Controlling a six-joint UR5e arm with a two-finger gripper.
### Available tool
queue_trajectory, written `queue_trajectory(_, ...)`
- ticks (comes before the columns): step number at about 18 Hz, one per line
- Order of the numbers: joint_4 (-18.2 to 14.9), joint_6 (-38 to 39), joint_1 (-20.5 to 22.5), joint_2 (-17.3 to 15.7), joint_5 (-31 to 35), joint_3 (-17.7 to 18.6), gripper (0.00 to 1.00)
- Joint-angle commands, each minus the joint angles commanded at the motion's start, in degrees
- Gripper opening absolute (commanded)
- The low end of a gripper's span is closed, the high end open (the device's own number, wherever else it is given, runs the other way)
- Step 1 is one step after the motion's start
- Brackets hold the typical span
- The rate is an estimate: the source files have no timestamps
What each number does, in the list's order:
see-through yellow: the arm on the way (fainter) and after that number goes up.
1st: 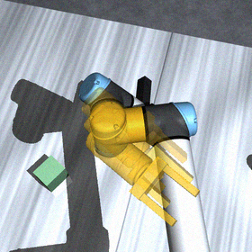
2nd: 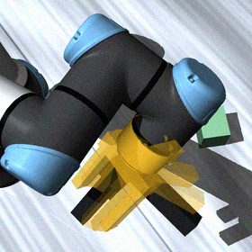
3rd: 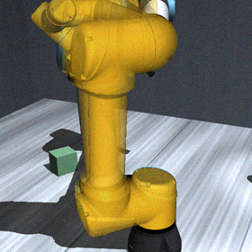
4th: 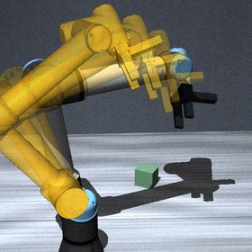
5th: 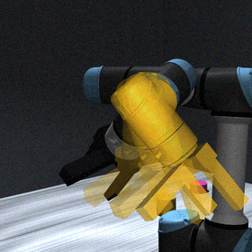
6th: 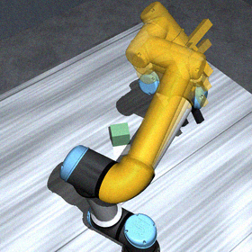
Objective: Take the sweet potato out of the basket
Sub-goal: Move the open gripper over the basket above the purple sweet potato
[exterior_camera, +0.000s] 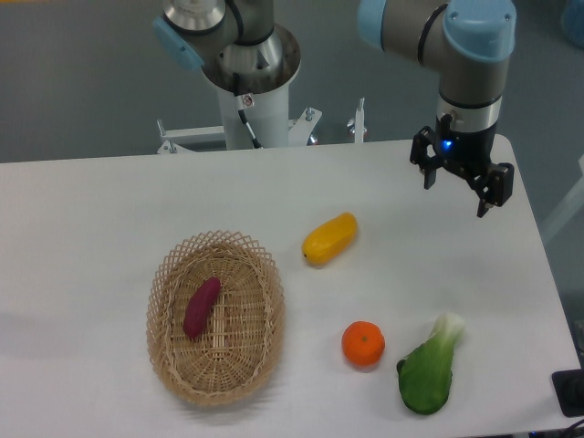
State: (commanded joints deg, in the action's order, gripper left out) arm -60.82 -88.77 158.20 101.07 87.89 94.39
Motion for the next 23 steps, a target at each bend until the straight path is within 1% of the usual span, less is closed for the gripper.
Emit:
queue_trajectory(5,0.18,0.52,-0.88,0.0,0.0,0.53,1.0)
queue_trajectory(6,0.26,1.31,-1.57,0.0,-0.61,0.7,1.0)
queue_trajectory(8,0.35,2.45,-2.02,-0.09,-4.81,2.1,1.0)
queue_trajectory(9,0.87,5.94,-2.11,-0.7,-6.84,3.5,1.0)
queue_trajectory(11,2.72,12.98,-3.16,-1.67,-7.47,5.35,1.0)
queue_trajectory(12,2.72,15.01,-4.56,-1.76,-7.47,5.97,1.0)
queue_trajectory(14,2.46,17.56,-8.77,-1.58,-7.73,6.24,1.0)
queue_trajectory(16,2.46,25.88,-11.85,-1.58,-7.82,6.33,1.0)
queue_trajectory(17,2.63,30.8,-14.3,-1.23,-7.82,6.42,1.0)
queue_trajectory(18,2.72,34.68,-16.76,-0.62,-7.65,6.42,1.0)
queue_trajectory(21,3.34,46.19,-22.22,2.28,-7.56,6.24,1.0)
queue_trajectory(23,4.39,51.39,-25.91,3.86,-7.47,5.63,1.0)
